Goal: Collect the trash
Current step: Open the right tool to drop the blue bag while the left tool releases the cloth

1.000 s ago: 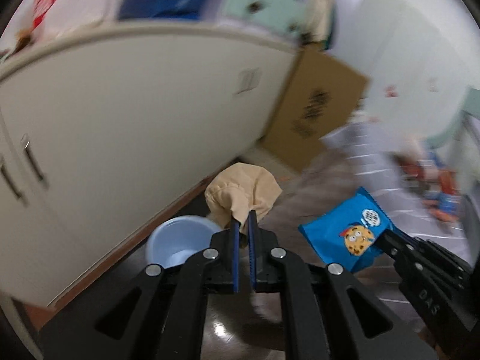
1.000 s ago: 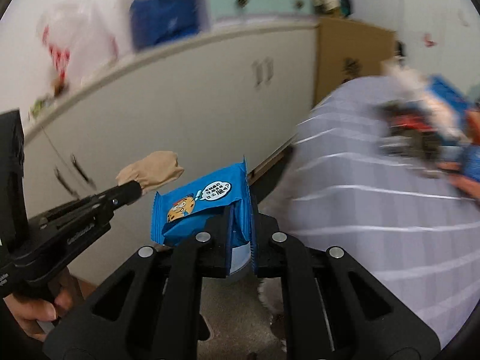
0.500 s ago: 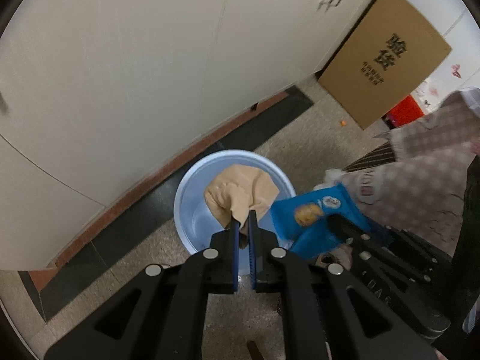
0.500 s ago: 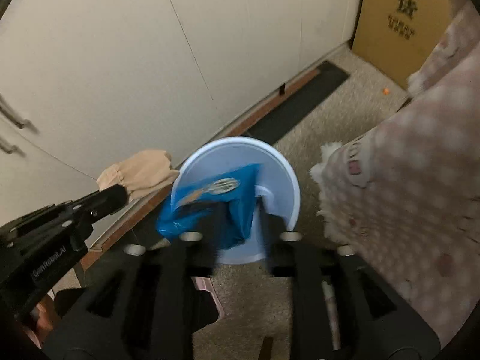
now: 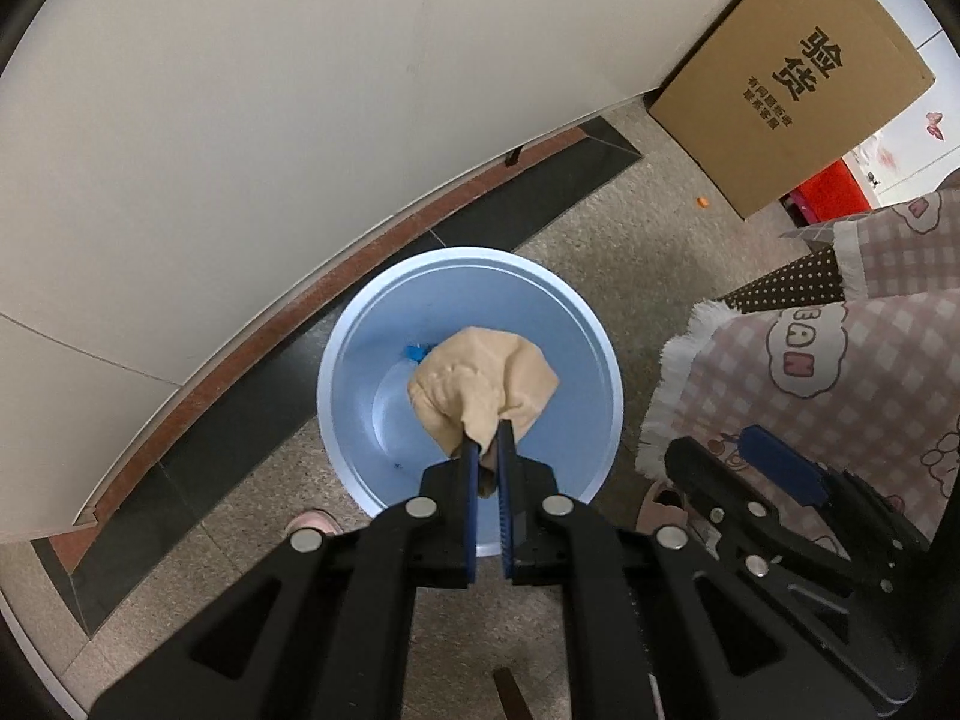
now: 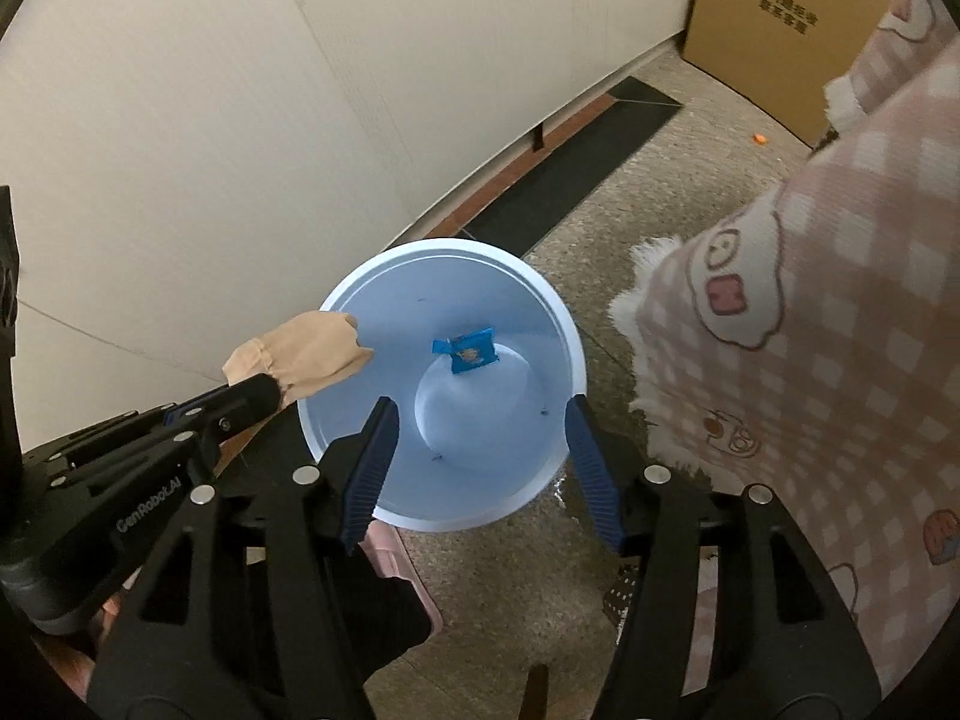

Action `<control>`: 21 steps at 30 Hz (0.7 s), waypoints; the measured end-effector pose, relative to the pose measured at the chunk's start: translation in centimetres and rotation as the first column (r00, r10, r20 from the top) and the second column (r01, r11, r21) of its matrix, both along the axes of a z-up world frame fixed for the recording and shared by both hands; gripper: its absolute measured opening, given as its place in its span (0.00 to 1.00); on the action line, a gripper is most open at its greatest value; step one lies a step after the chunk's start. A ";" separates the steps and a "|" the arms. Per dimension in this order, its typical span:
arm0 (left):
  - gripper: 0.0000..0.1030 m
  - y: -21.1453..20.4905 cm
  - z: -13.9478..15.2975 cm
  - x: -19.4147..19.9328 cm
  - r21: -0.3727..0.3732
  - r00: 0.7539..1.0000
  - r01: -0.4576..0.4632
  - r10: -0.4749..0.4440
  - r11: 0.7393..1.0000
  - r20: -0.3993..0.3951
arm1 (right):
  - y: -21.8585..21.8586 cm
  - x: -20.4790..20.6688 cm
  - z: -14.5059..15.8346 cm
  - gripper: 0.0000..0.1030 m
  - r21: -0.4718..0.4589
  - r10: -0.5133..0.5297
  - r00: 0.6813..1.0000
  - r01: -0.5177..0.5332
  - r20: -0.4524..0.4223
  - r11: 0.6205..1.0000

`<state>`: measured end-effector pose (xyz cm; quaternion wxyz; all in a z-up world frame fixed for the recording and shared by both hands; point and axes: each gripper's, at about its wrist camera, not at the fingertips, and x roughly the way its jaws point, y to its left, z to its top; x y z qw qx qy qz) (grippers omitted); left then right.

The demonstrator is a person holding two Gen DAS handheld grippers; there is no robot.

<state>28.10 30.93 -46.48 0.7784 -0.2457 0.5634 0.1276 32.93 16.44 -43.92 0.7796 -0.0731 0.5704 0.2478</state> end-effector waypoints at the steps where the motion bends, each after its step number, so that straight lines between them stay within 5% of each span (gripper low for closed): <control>1: 0.06 -0.1 0.1 0.0 0.000 1.000 0.002 -0.002 1.000 0.001 | -0.3 0.0 0.2 0.56 0.003 -0.005 1.000 0.005 0.003 1.000; 9: 0.08 -0.7 1.9 0.8 0.007 1.000 0.013 -0.013 1.000 0.021 | -1.7 -0.2 3.2 0.58 0.053 -0.065 0.996 0.061 0.066 0.997; 11: 0.25 -0.8 2.5 0.9 -0.002 1.000 0.014 -0.013 1.000 0.028 | -2.1 -0.2 4.0 0.58 0.069 -0.082 0.994 0.076 0.078 0.995; 13: 0.55 -0.5 3.0 0.5 0.008 1.000 -0.017 0.017 1.000 0.023 | -2.7 -0.1 4.7 0.58 0.079 -0.103 0.991 0.096 0.085 0.992; 21: 0.60 0.0 6.3 -1.6 0.019 0.995 -0.078 0.076 0.997 0.068 | -3.8 -1.4 7.1 0.61 0.123 -0.120 0.991 0.112 0.065 0.986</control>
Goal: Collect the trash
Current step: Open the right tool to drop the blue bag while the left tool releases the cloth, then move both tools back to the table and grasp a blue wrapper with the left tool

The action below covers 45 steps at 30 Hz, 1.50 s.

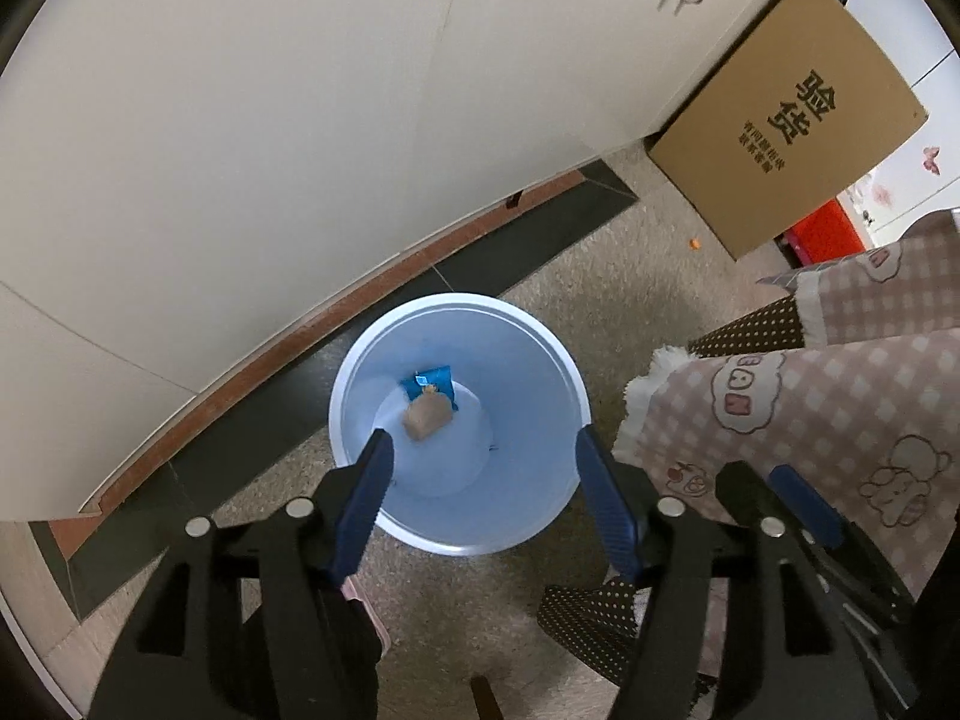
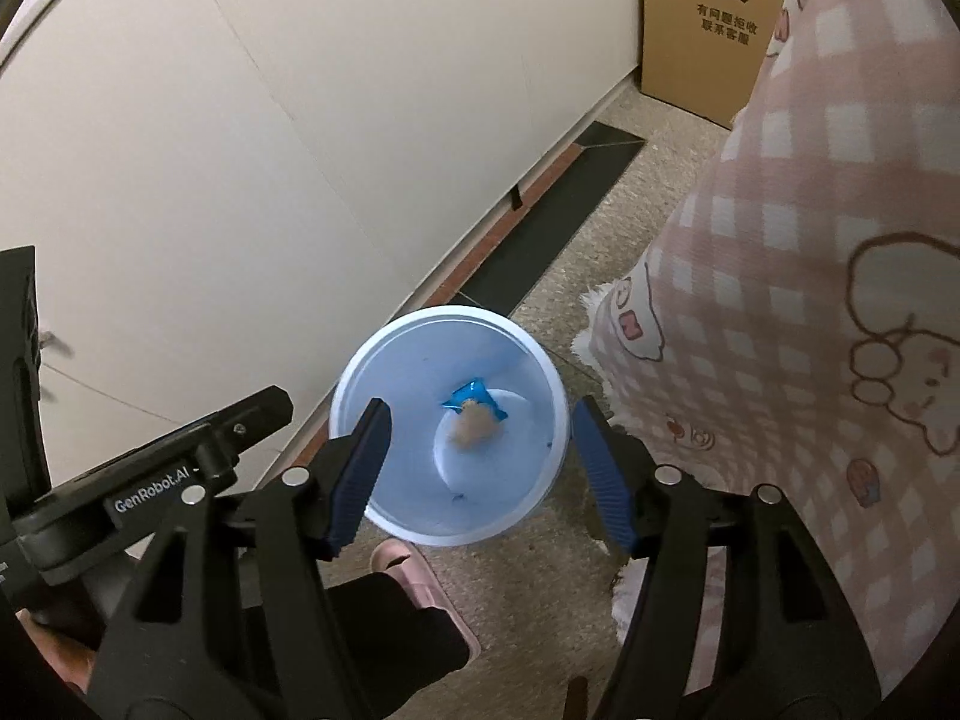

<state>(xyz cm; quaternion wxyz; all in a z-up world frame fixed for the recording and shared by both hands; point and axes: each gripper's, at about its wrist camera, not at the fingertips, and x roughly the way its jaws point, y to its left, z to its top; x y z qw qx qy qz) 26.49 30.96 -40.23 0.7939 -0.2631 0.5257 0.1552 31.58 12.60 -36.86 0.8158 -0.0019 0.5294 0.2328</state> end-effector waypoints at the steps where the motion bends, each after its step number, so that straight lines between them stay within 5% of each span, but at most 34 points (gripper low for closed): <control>1: 0.60 0.1 0.5 -0.3 0.001 1.000 -0.003 0.003 1.000 0.005 | 0.1 -0.2 0.4 0.61 0.006 0.004 1.000 -0.004 0.002 1.000; 7: 0.60 0.6 6.3 -3.4 0.061 0.994 -0.078 0.073 0.995 0.082 | 0.6 -2.7 5.2 0.61 0.055 0.060 0.997 -0.062 0.050 0.997; 14: 0.60 -0.4 16.3 -7.5 0.094 0.948 -0.164 0.130 0.982 0.289 | -0.8 -6.6 14.4 0.64 0.130 0.090 0.980 -0.115 0.180 0.985; 20: 0.63 -5.1 23.6 -9.3 0.139 0.898 -0.112 0.040 0.984 0.438 | -5.7 -9.9 21.9 0.65 0.161 0.031 0.949 -0.085 0.313 0.983; 28: 0.64 -15.2 28.3 -8.2 0.209 0.848 0.107 -0.199 0.972 0.491 | -17.4 -10.9 25.8 0.65 0.226 -0.212 0.887 0.126 0.410 0.966; 34: 0.64 -25.5 29.5 -5.2 0.242 0.758 0.357 -0.431 0.902 0.489 | -27.4 -10.9 26.5 0.65 0.256 -0.396 0.816 0.312 0.420 0.915; 39: 0.64 -34.0 29.2 -2.7 0.284 0.687 0.509 -0.582 0.813 0.436 | -34.5 -11.1 26.2 0.65 0.262 -0.508 0.754 0.436 0.416 0.861; 45: 0.63 -40.1 28.3 -0.2 0.329 0.639 0.582 -0.669 0.744 0.380 | -40.3 -10.7 24.4 0.65 0.260 -0.573 0.730 0.511 0.372 0.819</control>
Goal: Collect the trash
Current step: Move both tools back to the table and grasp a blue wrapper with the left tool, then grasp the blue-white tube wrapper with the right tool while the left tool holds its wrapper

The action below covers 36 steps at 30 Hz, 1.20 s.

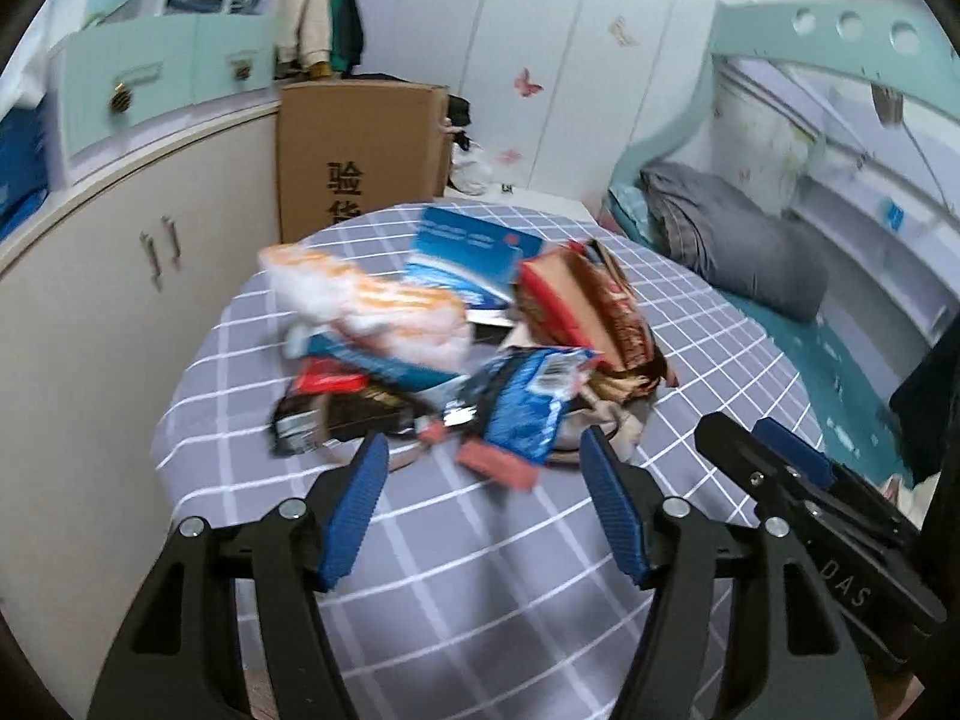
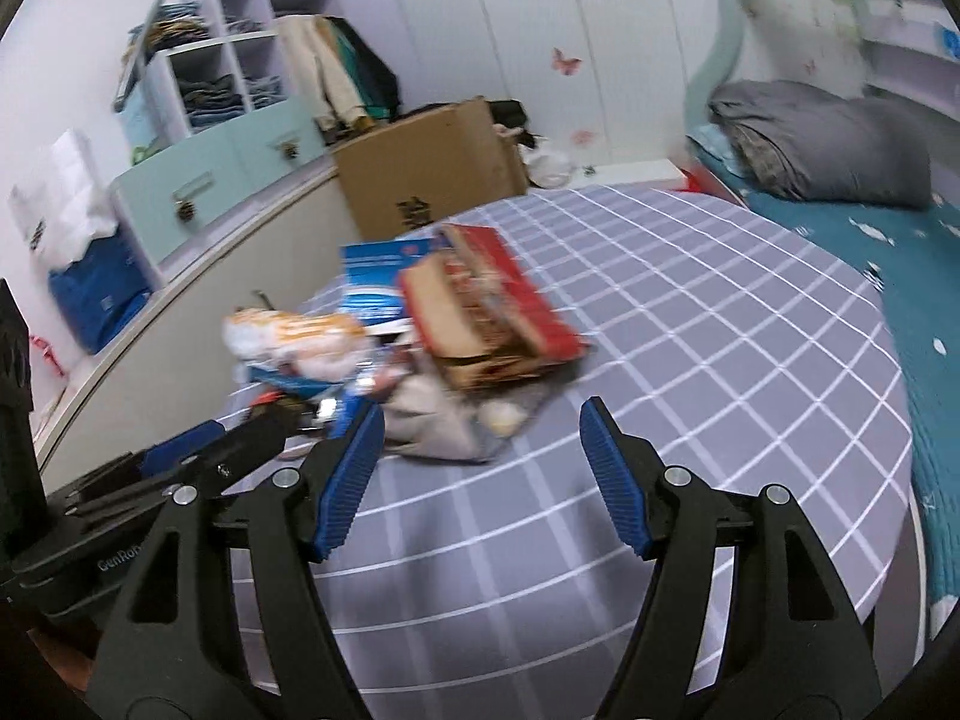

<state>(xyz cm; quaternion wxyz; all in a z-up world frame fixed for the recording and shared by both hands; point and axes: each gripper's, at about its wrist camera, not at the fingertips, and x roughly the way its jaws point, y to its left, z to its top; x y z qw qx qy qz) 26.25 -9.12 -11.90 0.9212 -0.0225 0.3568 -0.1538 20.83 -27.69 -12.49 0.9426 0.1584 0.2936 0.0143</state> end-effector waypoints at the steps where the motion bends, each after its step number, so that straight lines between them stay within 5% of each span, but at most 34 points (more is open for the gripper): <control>1: 0.63 -0.7 -0.1 0.5 0.007 1.000 0.003 -0.003 1.000 -0.006 | -0.8 0.2 -0.3 0.65 0.011 0.001 1.000 -0.001 -0.006 1.000; 8: 0.55 -4.4 -0.7 2.7 0.095 0.999 0.032 -0.030 0.995 -0.020 | -3.1 1.7 -1.4 0.65 0.008 0.028 0.999 -0.028 -0.042 1.000; 11: 0.44 -5.2 -1.1 3.8 0.124 0.999 0.035 -0.030 0.992 -0.039 | -3.8 2.4 -1.8 0.65 0.014 0.042 0.998 -0.042 -0.055 0.999; 13: 0.31 -5.4 -1.4 4.6 0.134 0.998 0.035 -0.027 0.990 -0.063 | -4.2 2.6 -2.0 0.65 0.024 0.052 0.997 -0.051 -0.059 0.998; 15: 0.07 -5.2 -1.3 4.6 0.128 0.997 0.021 -0.012 0.992 -0.074 | -4.4 2.7 -2.1 0.65 0.028 0.060 0.997 -0.059 -0.058 0.998; 16: 0.05 -4.8 -1.1 4.3 0.112 0.997 0.013 -0.004 0.994 -0.078 | -4.4 2.8 -2.0 0.65 0.030 0.066 0.996 -0.064 -0.056 0.997; 26: 0.03 2.4 3.7 0.0 -0.126 0.997 -0.051 0.059 0.991 0.057 | -1.9 3.2 -0.6 0.65 0.019 0.179 0.983 -0.179 -0.025 0.984; 36: 0.03 9.3 3.2 -0.4 -0.159 0.980 -0.186 0.195 0.970 0.044 | 6.0 4.7 0.2 0.65 -0.085 0.370 0.929 -0.371 -0.033 0.925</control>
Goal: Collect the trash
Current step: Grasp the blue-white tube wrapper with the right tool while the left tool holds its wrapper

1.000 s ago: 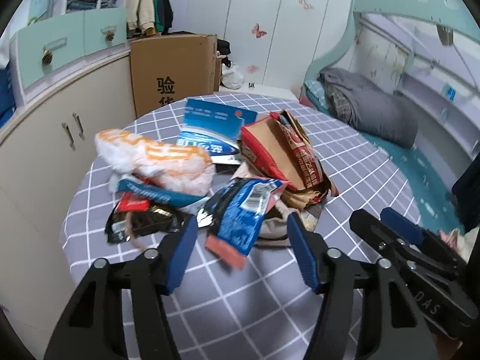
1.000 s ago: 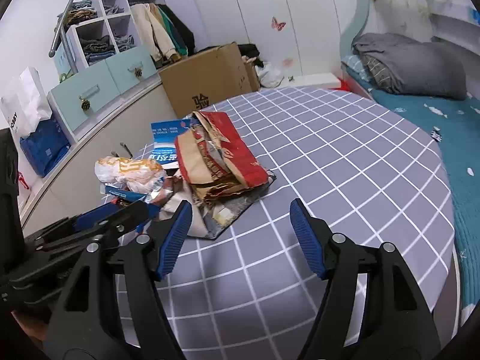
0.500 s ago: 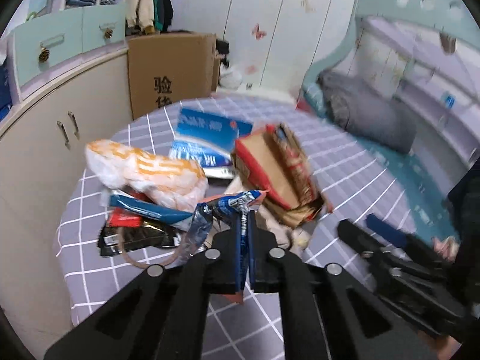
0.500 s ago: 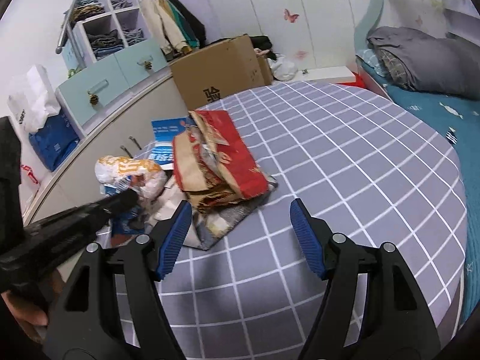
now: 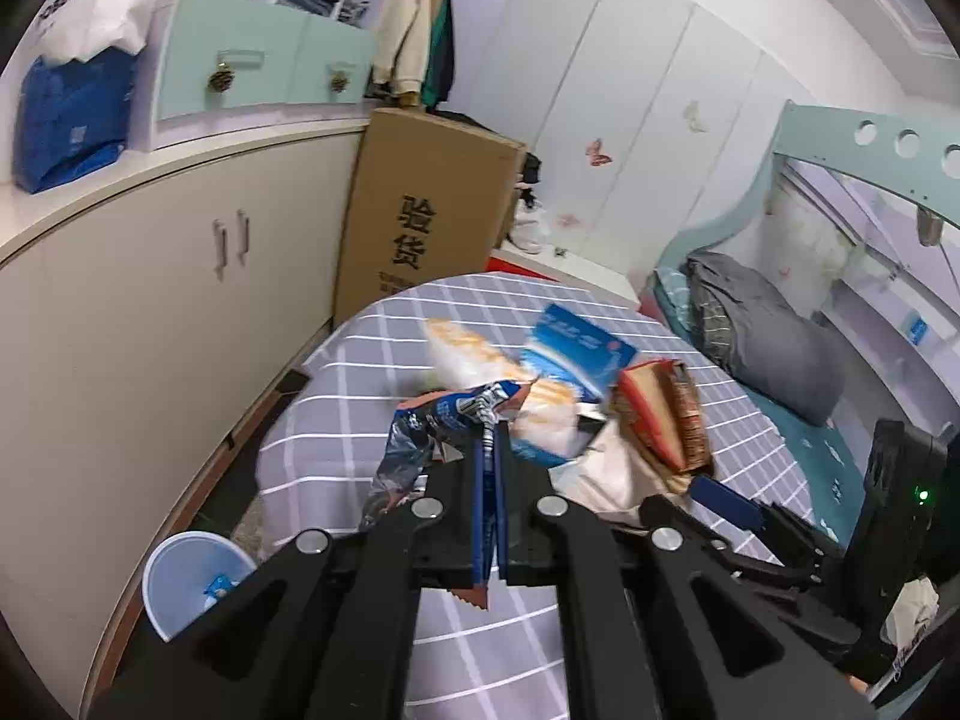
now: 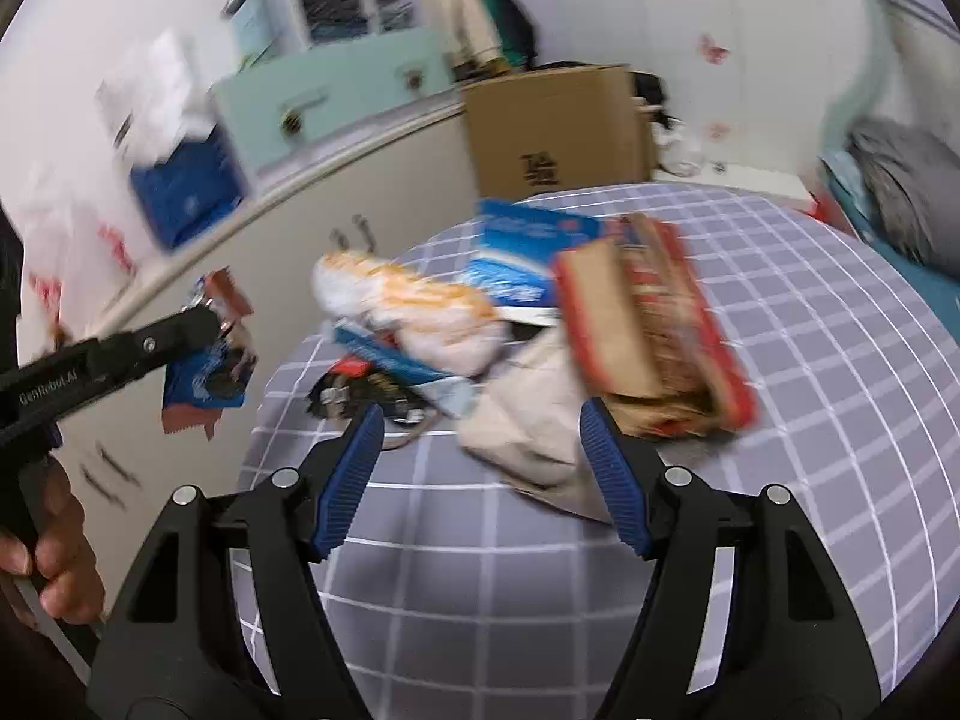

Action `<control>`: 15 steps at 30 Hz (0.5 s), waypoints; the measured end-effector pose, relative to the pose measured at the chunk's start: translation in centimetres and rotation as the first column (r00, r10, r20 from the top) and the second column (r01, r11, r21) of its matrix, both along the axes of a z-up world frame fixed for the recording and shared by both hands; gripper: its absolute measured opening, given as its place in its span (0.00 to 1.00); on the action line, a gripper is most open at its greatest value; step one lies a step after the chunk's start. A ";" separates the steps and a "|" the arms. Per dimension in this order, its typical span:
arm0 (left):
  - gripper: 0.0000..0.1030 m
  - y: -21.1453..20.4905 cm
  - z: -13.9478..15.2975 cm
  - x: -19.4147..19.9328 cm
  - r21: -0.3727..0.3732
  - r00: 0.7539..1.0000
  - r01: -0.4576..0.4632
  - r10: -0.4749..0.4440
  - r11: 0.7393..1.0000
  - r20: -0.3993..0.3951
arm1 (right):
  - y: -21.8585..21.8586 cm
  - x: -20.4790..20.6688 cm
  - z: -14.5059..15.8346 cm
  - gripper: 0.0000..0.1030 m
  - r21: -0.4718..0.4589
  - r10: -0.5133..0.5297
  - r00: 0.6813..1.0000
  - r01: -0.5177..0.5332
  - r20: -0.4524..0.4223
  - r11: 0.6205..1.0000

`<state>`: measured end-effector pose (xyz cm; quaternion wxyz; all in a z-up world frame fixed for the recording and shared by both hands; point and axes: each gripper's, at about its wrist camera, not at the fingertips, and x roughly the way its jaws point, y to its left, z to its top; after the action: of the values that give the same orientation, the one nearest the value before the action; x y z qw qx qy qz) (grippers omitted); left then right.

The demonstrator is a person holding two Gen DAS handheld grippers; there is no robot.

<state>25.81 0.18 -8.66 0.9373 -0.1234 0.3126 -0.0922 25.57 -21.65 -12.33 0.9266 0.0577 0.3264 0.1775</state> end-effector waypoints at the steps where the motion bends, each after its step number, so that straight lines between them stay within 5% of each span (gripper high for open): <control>1: 0.03 0.5 -0.2 0.0 -0.002 1.000 -0.004 0.004 1.000 -0.002 | 1.0 0.4 -0.1 0.65 -0.024 0.021 1.000 -0.021 -0.002 0.999; 9: 0.03 3.2 -1.7 0.4 -0.025 0.999 -0.032 0.032 0.999 -0.026 | 7.0 3.8 -0.9 0.34 -0.181 0.122 0.992 -0.124 -0.021 0.976; 15: 0.03 4.6 -2.7 0.8 -0.047 0.999 -0.034 0.032 0.998 -0.042 | 8.7 5.8 -1.5 0.34 -0.258 0.139 0.990 -0.142 -0.033 0.956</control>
<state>26.66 4.82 -11.34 0.9288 -0.1528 0.3277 -0.0817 31.35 -13.00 -13.79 0.9089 -0.0863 0.3567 0.1981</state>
